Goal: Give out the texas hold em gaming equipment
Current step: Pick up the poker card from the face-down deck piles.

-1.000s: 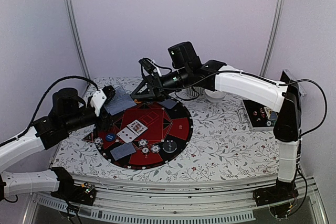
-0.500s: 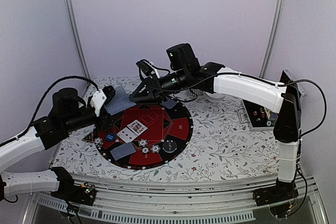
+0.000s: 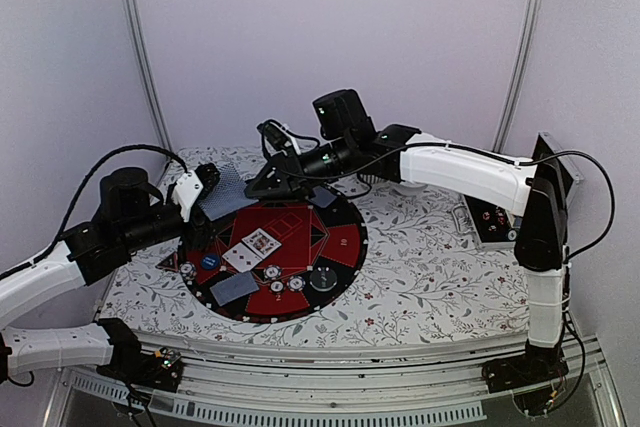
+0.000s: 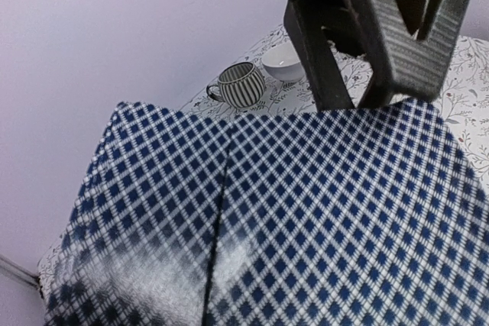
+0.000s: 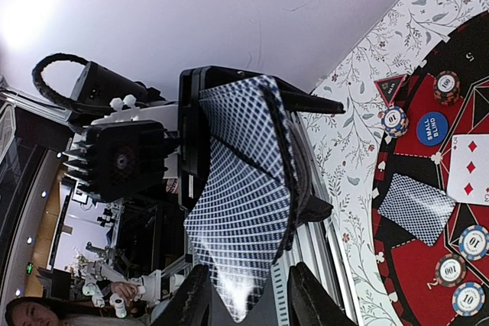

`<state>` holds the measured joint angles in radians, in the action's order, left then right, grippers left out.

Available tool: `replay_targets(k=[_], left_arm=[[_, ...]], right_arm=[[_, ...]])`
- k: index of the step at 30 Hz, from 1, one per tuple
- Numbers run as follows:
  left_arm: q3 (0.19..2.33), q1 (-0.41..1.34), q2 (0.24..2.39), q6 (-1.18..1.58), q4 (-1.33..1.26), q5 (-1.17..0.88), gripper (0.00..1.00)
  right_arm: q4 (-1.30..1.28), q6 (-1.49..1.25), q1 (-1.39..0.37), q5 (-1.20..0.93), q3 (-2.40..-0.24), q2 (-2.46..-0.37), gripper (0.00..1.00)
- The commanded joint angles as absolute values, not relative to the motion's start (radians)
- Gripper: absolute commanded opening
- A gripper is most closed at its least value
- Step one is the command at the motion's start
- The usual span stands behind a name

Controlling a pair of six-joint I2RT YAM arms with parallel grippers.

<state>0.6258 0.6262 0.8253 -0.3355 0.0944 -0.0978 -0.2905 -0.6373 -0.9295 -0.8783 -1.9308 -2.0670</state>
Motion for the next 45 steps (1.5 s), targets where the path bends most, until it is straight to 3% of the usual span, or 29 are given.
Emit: replay_targets(k=[1, 7, 22, 27, 45], left_arm=[[0.652, 0.613, 0.816, -0.335, 0.084, -0.110, 0.57], [0.652, 0.613, 0.816, -0.335, 0.084, -0.112, 0.57], [0.652, 0.612, 0.819, -0.335, 0.083, -0.108, 0.57], [0.652, 0.613, 0.819, -0.336, 0.084, -0.107, 0.58], [0.653, 0.613, 0.815, -0.336, 0.084, -0.100, 0.58]], right_arm=[[-0.273, -0.639, -0.934, -0.893, -1.918, -2.089, 0.35], [-0.273, -0.638, -0.935, -0.897, -1.914, -2.085, 0.26], [-0.264, -0.655, -0.946, -0.921, -1.899, -2.051, 0.20], [-0.256, -0.665, -0.949, -0.929, -1.895, -2.051, 0.02], [-0.270, -0.651, -0.949, -0.932, -1.845, -1.995, 0.02]])
